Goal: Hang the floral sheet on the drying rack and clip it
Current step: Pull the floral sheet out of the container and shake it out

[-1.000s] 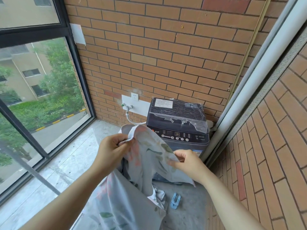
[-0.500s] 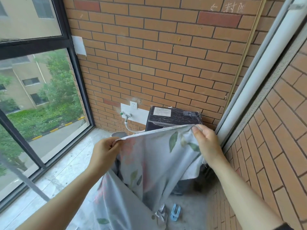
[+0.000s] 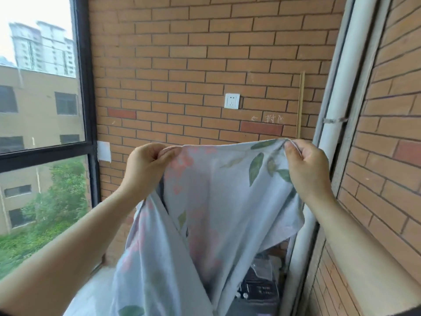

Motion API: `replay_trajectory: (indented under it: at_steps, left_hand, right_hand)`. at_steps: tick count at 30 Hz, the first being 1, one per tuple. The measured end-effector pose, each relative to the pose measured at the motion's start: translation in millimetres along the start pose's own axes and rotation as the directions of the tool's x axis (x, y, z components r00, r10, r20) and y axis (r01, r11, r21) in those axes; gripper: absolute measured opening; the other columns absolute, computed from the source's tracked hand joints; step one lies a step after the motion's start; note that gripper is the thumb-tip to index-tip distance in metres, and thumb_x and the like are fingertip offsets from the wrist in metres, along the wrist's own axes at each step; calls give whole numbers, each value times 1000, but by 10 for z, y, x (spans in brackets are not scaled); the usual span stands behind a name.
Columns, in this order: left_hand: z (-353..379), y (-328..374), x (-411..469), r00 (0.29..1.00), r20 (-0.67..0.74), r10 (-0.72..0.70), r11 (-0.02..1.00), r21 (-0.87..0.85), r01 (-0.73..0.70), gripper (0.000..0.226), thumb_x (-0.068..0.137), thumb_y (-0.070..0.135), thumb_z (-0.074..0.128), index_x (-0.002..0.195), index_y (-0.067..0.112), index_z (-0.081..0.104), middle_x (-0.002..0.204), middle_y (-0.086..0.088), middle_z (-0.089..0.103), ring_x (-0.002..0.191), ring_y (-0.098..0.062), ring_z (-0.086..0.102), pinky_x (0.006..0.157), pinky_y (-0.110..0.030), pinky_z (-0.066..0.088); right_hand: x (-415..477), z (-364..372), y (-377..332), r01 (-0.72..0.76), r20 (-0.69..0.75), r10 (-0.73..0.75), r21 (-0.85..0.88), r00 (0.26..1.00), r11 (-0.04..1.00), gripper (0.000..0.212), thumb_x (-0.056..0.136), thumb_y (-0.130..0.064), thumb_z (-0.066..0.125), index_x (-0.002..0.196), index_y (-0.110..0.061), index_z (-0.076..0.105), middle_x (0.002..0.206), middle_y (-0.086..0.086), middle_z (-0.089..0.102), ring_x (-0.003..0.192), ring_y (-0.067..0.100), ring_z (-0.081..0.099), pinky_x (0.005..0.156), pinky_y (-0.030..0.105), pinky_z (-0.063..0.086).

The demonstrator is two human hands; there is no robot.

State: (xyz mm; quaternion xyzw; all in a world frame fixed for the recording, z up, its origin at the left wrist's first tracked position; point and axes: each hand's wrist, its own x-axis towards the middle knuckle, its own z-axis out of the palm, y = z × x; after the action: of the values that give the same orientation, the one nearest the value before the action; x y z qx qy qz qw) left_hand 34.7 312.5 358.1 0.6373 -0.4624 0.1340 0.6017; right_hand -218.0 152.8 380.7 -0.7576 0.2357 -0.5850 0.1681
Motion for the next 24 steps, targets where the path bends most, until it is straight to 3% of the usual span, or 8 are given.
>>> replay_trajectory:
  at_steps: [2, 7, 11, 14, 17, 19, 22, 24]
  left_hand:
    - [3, 108, 47, 998, -15, 59, 998, 2, -59, 46, 86, 37, 65, 55, 11, 45, 49, 11, 36, 51, -5, 32, 51, -23, 28]
    - [-28, -77, 35, 996, 62, 69, 997, 23, -70, 28, 84, 31, 70, 62, 16, 63, 55, 2, 55, 55, -10, 45, 55, -22, 34]
    - [-25, -130, -32, 964, 251, 88, 995, 20, -96, 36, 74, 53, 63, 55, 23, 60, 49, 7, 45, 50, -3, 38, 51, -17, 30]
    - [61, -177, -148, 947, 317, 55, 998, -6, -55, 35, 70, 56, 67, 63, 22, 70, 53, 7, 57, 53, 0, 45, 54, -17, 35]
    - [176, -160, -290, 969, 240, 51, 998, -33, -44, 21, 79, 31, 76, 62, 21, 71, 54, 3, 58, 53, 0, 46, 54, -17, 37]
    - [247, -112, -348, 976, 211, 51, 997, -68, -37, 20, 77, 35, 74, 65, 18, 72, 60, -7, 62, 56, -4, 47, 55, -23, 39]
    - [284, -3, -417, 964, 261, 59, 995, -98, -34, 21, 74, 41, 67, 63, 24, 69, 56, -2, 57, 55, -3, 45, 55, -24, 38]
    - [295, 74, -475, 938, 337, 85, 992, -117, -48, 20, 75, 42, 67, 63, 26, 69, 55, 2, 54, 55, -4, 43, 54, -25, 36]
  right_hand:
    - [10, -72, 0, 36, -37, -38, -43, 999, 998, 38, 100, -21, 46, 65, -6, 43, 56, 1, 36, 52, 9, 31, 49, 25, 26]
    - [28, -293, 379, -58, -101, 33, -263, 994, 963, 42, 98, -23, 48, 62, -4, 37, 51, 3, 31, 50, 20, 30, 50, 32, 20]
    - [15, -352, 543, -97, -97, 64, -387, 993, 917, 44, 97, -22, 49, 59, -14, 28, 48, 3, 29, 47, 22, 29, 48, 31, 20]
    - [-69, -269, 584, -110, -53, 96, -457, 994, 883, 38, 96, -24, 48, 61, -11, 43, 49, 5, 41, 49, 25, 40, 48, 32, 29]
    - [-312, -69, 458, -68, 40, 86, -333, 995, 940, 20, 95, -22, 51, 86, -14, 67, 76, -2, 68, 72, 19, 62, 63, 29, 47]
    - [-518, 78, 236, -64, 109, 80, -150, 991, 987, 17, 90, -20, 60, 103, -24, 70, 89, -15, 71, 84, 4, 65, 73, 19, 49]
    - [-737, 259, -24, -50, 300, 38, 31, 953, 998, 45, 79, -34, 70, 123, -39, 61, 102, -25, 68, 94, -5, 62, 80, 8, 45]
    - [-789, 383, -84, -69, 482, 23, 79, 876, 995, 62, 77, -38, 76, 134, -45, 51, 116, -29, 63, 107, -11, 56, 90, 5, 39]
